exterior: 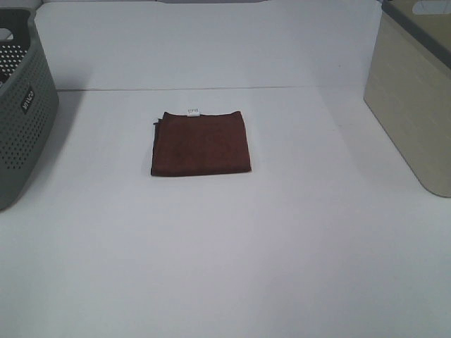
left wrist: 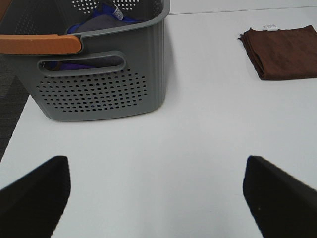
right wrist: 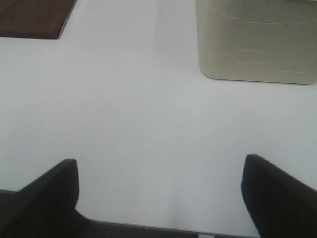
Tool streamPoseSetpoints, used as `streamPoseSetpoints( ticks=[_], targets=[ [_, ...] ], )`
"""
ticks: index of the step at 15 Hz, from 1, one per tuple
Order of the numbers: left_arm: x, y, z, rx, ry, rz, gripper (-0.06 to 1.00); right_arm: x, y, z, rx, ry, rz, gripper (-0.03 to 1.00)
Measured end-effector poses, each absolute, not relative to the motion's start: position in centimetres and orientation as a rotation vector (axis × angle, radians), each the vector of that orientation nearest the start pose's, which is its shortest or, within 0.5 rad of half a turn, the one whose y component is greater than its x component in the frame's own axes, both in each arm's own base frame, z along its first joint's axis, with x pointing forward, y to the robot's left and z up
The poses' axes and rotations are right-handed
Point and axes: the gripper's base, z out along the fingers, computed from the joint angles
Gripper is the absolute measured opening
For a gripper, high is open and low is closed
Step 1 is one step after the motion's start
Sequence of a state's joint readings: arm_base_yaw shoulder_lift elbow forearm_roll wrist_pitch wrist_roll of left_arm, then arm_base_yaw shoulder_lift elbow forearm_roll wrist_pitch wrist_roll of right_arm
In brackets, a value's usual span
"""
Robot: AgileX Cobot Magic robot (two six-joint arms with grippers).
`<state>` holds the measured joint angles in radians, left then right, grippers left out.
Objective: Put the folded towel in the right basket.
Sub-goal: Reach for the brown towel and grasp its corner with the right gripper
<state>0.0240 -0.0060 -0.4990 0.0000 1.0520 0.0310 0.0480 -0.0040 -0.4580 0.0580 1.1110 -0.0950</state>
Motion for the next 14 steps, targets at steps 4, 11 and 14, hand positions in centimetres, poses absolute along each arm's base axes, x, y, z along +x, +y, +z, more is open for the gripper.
streamPoseSetpoints(
  ticks=[4, 11, 14],
  targets=[
    [-0.53, -0.01, 27.77, 0.007, 2.031, 0.035, 0.88, -0.35, 0.46, 26.17, -0.155, 2.126, 0.043, 0.86],
    [-0.53, -0.01, 27.77, 0.007, 2.031, 0.035, 0.88, -0.35, 0.46, 26.17, -0.155, 2.126, 0.043, 0.86],
    [-0.53, -0.01, 27.77, 0.007, 2.031, 0.035, 0.88, -0.35, 0.46, 26.17, -0.155, 2.126, 0.043, 0.86]
  ],
)
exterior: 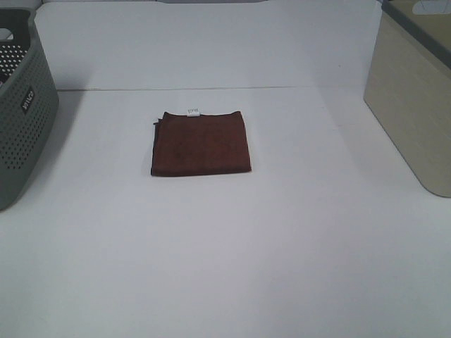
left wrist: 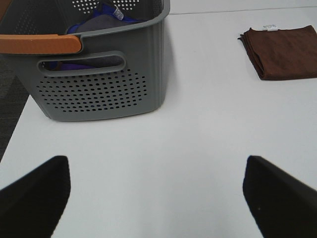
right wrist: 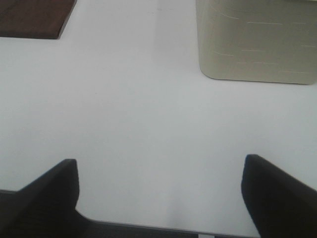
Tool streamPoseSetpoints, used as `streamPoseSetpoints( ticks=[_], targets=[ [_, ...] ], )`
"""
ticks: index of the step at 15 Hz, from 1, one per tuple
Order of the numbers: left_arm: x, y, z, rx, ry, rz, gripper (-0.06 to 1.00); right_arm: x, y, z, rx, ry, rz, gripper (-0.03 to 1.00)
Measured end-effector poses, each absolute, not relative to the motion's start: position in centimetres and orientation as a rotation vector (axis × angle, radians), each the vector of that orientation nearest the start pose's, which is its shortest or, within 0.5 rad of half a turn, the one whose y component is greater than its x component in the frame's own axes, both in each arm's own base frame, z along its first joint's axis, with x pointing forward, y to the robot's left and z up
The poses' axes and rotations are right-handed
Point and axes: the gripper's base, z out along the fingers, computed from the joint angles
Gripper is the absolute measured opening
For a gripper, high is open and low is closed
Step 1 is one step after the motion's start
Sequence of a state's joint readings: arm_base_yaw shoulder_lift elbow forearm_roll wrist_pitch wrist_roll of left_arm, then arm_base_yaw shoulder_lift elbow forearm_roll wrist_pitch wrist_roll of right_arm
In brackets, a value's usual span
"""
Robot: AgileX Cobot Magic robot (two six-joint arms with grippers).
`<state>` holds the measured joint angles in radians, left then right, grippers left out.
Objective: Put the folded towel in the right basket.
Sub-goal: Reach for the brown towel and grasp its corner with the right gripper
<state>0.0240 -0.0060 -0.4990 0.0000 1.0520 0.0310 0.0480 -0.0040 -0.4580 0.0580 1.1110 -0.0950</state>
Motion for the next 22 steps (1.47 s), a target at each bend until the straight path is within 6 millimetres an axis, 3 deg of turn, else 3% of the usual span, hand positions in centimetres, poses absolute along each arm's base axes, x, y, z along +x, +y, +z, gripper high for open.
streamPoseSetpoints(
  ticks=[22],
  targets=[
    [-0.53, -0.01, 27.77, 0.007, 2.031, 0.035, 0.88, -0.35, 0.46, 26.17, -0.155, 2.126, 0.043, 0.86]
  ],
)
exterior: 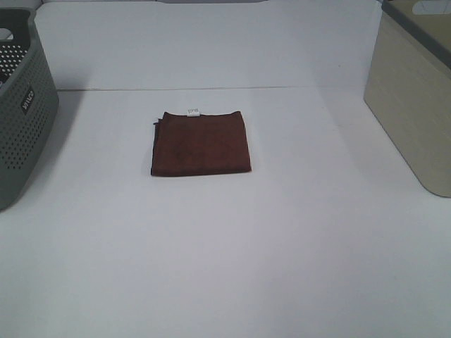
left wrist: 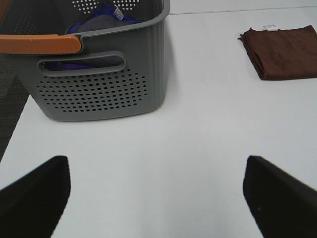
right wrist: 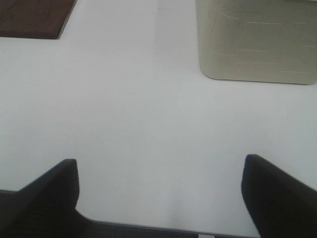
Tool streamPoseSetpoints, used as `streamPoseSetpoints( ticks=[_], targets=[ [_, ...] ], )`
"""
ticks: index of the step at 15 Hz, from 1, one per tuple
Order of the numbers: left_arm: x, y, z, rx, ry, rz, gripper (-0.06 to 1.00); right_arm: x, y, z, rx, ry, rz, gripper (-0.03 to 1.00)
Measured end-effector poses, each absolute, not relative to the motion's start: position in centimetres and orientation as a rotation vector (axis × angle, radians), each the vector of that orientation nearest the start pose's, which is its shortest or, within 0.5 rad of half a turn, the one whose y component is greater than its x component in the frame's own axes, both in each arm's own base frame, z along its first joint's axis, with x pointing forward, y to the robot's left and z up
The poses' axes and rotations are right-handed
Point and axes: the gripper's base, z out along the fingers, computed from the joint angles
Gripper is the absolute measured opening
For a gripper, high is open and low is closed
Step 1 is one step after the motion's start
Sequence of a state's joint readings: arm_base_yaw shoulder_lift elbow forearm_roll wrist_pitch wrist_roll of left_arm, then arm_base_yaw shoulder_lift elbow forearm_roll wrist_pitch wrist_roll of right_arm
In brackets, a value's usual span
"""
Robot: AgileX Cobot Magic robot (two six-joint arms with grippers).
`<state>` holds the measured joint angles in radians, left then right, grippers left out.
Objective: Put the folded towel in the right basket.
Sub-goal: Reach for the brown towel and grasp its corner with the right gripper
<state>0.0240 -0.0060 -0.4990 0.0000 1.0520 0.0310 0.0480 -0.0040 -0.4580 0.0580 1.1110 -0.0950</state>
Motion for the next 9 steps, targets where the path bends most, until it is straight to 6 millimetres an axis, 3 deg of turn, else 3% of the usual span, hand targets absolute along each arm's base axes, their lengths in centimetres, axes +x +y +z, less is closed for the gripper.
streamPoseSetpoints(
  ticks=[9],
  targets=[
    [-0.53, -0.01, 27.77, 0.007, 2.031, 0.035, 0.88, -0.34, 0.46, 26.23, -0.155, 2.121, 0.043, 0.86]
  ],
)
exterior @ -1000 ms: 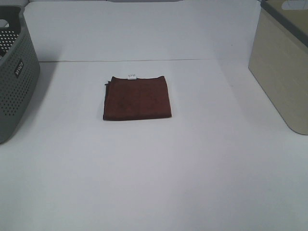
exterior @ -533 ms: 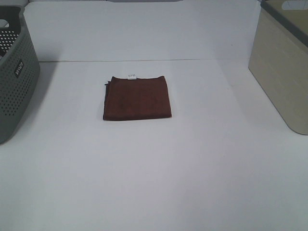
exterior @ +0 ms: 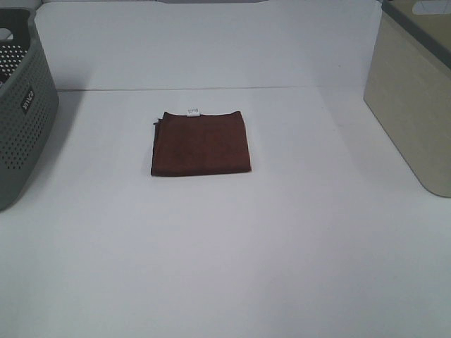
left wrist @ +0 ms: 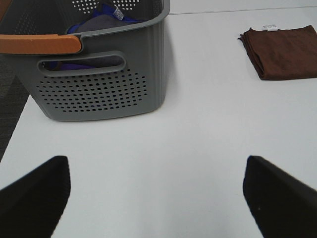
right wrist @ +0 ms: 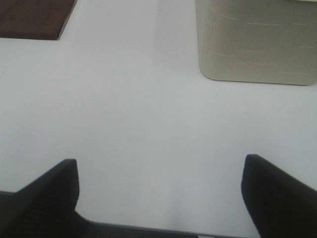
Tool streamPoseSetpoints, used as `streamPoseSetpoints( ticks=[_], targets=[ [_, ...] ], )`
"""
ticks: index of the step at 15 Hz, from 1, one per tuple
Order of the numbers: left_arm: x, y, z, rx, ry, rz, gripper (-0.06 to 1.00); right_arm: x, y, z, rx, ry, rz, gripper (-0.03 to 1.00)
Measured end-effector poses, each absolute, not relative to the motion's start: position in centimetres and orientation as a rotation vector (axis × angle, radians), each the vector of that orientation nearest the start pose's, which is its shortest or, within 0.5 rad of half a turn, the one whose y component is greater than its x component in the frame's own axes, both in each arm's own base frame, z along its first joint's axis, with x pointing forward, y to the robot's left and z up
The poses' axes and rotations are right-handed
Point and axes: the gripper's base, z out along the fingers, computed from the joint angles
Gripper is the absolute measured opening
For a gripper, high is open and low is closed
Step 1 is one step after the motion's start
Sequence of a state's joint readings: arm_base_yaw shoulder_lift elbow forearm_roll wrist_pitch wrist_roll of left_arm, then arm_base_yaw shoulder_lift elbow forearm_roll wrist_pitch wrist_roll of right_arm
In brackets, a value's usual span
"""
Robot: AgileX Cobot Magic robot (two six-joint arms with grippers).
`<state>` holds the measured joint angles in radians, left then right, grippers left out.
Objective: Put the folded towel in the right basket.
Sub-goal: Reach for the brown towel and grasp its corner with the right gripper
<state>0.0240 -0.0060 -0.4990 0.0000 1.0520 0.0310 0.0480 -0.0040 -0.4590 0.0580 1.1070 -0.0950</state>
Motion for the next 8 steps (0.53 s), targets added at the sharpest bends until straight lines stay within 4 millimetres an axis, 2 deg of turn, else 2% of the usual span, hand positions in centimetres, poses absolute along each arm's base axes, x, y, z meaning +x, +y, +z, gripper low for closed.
streamPoseSetpoints(
  ticks=[3, 8],
  targets=[
    [-0.5, 0.0, 27.8, 0.007, 2.031, 0.035, 0.88, 1.2, 0.5, 27.4, -0.153, 2.155, 0.044, 0.84],
    [-0.5, 0.0, 27.8, 0.007, 2.031, 0.035, 0.88, 6.6, 1.0, 31.0, -0.146, 2.259, 0.079, 0.83]
  ],
)
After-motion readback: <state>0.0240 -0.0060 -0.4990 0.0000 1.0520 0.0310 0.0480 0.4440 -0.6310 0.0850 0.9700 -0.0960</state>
